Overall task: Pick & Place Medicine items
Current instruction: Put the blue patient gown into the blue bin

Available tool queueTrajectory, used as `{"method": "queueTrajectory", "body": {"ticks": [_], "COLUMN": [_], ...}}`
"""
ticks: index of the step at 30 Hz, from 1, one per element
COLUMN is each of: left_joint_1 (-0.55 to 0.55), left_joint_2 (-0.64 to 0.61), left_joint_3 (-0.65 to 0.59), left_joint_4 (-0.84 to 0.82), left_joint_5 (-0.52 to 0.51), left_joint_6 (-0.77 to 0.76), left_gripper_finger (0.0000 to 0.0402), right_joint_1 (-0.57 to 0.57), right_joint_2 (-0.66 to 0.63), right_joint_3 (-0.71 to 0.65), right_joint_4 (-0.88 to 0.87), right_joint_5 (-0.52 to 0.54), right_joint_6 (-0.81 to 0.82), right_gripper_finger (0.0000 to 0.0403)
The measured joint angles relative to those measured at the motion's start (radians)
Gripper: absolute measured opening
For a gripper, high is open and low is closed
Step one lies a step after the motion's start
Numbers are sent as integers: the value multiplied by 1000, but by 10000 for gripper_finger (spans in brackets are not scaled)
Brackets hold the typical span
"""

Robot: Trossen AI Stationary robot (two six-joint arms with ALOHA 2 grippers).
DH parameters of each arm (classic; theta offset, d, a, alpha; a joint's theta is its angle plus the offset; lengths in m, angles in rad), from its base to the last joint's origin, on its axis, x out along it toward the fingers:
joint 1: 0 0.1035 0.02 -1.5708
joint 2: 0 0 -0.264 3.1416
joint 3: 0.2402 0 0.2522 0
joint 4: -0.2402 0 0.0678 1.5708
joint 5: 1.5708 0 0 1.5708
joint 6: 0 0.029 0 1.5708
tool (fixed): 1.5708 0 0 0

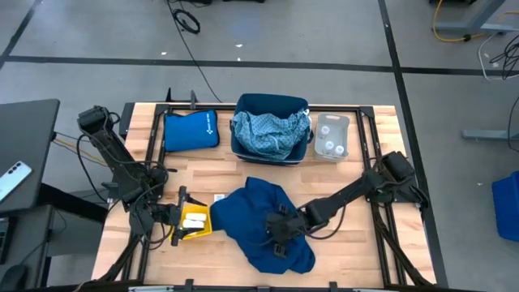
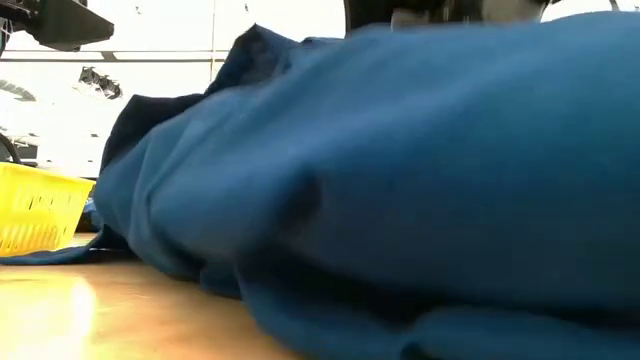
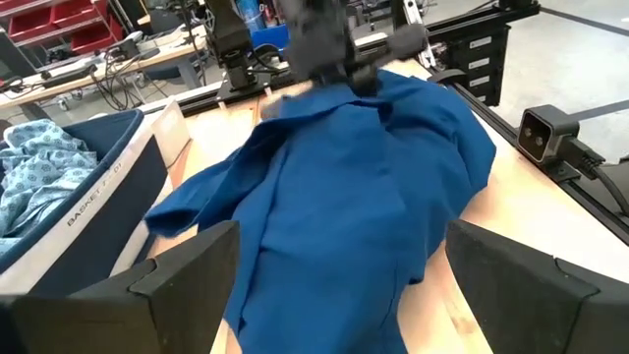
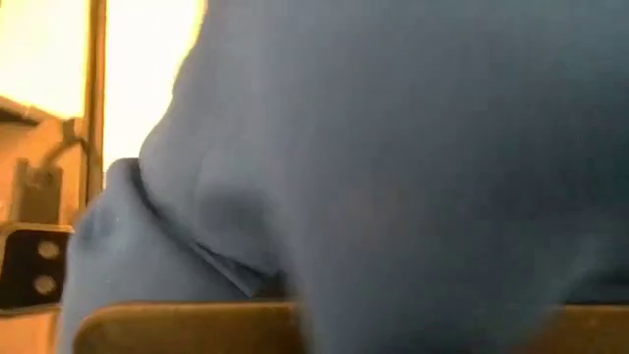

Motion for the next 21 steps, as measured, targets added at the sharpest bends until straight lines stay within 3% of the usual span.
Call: {"method": "queueTrajectory", "body": {"ticks": [13,17,21], "left_joint_1": [0,0,0], "left_joint_2": [0,0,0], "left_joint_3": [0,0,0], "left_joint_4": [8,9,13], "left_joint_5": [-10,-15,-15], "left_joint_6": [3,4,5], "left_gripper_finger": [362,362,362], "right_joint_1": [77,77,76], "right_joint_2": [-285,-378,-423], "right_joint_3": [4,50,167], "right_joint_4": [-153,-172,-137], "right_joint_5": [491,692,908], "right_joint_6": [-173,-367,-694], "right_gripper_finger": [15,15,15]}}
